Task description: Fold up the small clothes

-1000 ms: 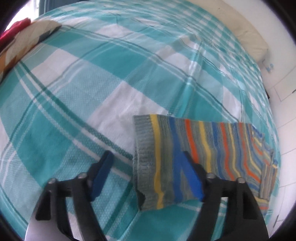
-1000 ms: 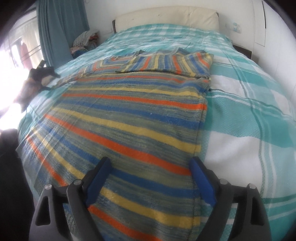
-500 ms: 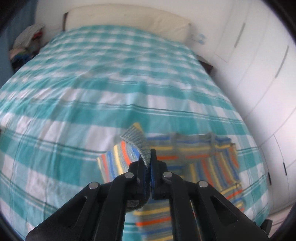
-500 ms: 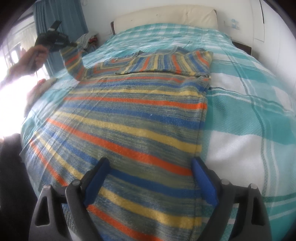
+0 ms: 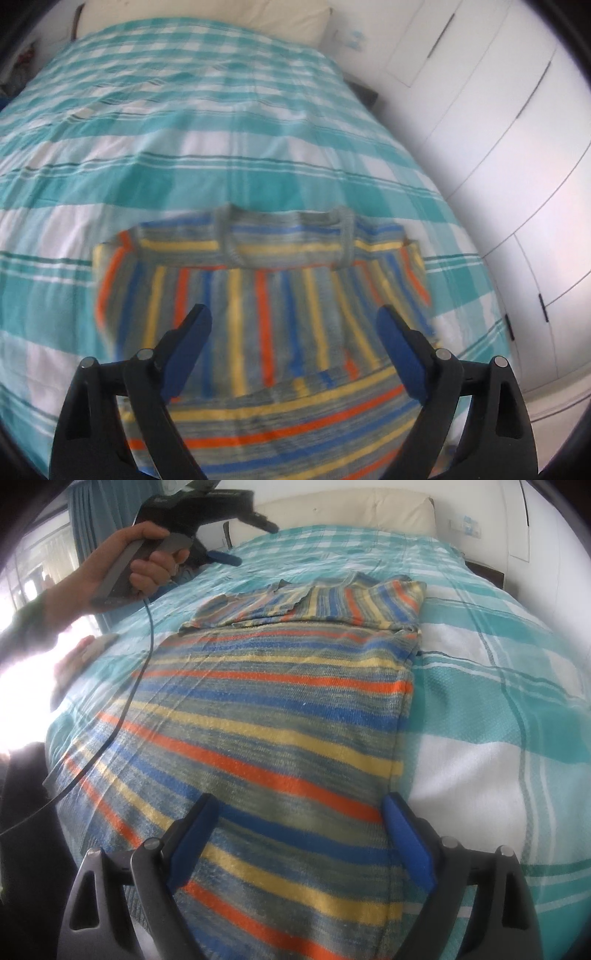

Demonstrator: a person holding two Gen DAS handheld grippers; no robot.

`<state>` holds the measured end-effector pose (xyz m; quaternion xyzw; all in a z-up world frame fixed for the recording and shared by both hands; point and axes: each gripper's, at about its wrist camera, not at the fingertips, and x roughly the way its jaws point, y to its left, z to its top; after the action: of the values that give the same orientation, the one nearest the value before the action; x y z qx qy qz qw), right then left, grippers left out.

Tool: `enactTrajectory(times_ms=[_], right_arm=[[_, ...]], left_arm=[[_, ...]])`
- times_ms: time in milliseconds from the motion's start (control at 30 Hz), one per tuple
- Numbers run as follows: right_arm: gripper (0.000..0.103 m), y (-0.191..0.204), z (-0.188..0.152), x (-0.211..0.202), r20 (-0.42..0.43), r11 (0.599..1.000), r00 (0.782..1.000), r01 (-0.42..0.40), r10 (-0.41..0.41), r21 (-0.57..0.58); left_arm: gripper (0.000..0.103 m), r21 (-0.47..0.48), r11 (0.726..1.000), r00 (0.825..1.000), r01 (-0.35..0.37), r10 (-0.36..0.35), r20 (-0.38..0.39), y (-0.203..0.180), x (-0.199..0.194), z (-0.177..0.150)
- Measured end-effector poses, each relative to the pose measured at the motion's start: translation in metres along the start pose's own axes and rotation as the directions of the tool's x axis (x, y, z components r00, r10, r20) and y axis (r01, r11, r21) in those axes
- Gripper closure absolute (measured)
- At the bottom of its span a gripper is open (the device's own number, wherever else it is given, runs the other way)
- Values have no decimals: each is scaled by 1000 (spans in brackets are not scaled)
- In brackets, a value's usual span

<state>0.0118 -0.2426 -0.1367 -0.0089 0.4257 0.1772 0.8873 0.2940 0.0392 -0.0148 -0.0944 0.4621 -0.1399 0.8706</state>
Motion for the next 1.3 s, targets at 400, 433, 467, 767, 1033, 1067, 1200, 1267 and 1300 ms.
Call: enactTrajectory(times_ms=[400,433,467,767,1033,1067,1200,1267,1300], right_arm=[[15,-29,21,-29,76,972,987,-156,145,174],[15,-29,30,-29,84,964,981,-187,174,187],[15,-28,43,-28,86,955,976,-215,201,205],[41,-36,185,64,-11,852,950,-275,312,445],[63,-32,226,171,-109,810,943,-207,314,548],[66,-28,227,180,-143,818,943,-177,299,547],[102,-23,238,179,-159,866,969,-87,187,492],[102,-21,244,166,-132,893,983,-57,129,446],[102,-22,244,165,-145,904,984,-33,105,427]], left_arm=[[11,60,961,961,-271,274,-47,115,-71,-143],[11,49,967,967,-250,253,-44,111,-67,-149],[11,36,972,971,-234,235,-38,107,-61,-151],[11,-7,953,952,-301,301,53,91,-16,-169],[7,10,962,961,-272,271,54,94,-14,-172],[6,11,962,961,-274,273,52,94,-13,-171],[5,8,962,961,-272,271,48,95,-11,-172],[4,9,962,961,-274,273,48,95,-11,-171],[4,10,961,961,-275,274,47,96,-11,-171]])
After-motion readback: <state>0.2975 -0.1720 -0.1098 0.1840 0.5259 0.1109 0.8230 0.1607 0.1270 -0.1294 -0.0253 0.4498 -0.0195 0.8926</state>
